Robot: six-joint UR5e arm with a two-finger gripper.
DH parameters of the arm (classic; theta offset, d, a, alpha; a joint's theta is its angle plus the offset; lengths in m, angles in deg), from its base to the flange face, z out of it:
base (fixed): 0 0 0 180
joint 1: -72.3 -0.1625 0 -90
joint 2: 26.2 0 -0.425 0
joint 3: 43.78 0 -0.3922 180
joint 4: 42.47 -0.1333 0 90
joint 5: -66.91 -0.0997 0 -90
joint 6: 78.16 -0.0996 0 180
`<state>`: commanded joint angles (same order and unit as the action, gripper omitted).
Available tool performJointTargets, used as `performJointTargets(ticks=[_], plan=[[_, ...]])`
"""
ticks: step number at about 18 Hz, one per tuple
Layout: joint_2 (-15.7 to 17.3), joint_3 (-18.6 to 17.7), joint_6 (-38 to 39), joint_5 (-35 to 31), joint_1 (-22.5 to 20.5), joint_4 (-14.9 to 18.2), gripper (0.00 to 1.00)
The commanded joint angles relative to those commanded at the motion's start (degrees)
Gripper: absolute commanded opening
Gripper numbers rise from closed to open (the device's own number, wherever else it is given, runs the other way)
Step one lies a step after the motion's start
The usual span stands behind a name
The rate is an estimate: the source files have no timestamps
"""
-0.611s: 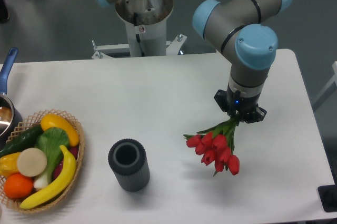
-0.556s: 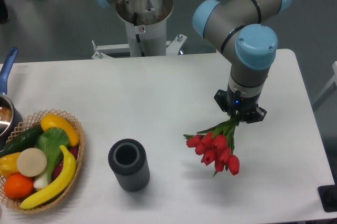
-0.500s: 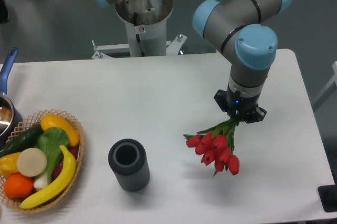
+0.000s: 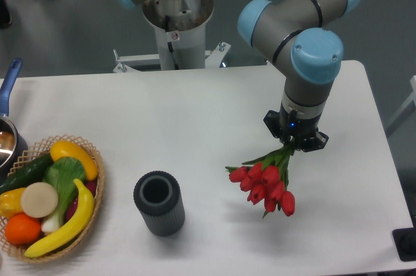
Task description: Insert the flowers into the vase
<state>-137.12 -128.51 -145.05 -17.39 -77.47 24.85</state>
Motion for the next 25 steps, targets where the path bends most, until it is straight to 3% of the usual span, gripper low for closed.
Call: performJointTargets(ticks=[3, 6, 12, 25], plan=[[-0.1, -0.4, 0.4, 2.8, 0.7, -4.1, 0.00], [0.2, -0.3, 0.4, 9.2, 0.6, -4.7, 0.00], [0.6, -0.3, 4.5, 20.6, 0.9, -10.0, 0.00], [0.6, -2.8, 4.2, 50.1, 0.2, -11.6, 0.00]])
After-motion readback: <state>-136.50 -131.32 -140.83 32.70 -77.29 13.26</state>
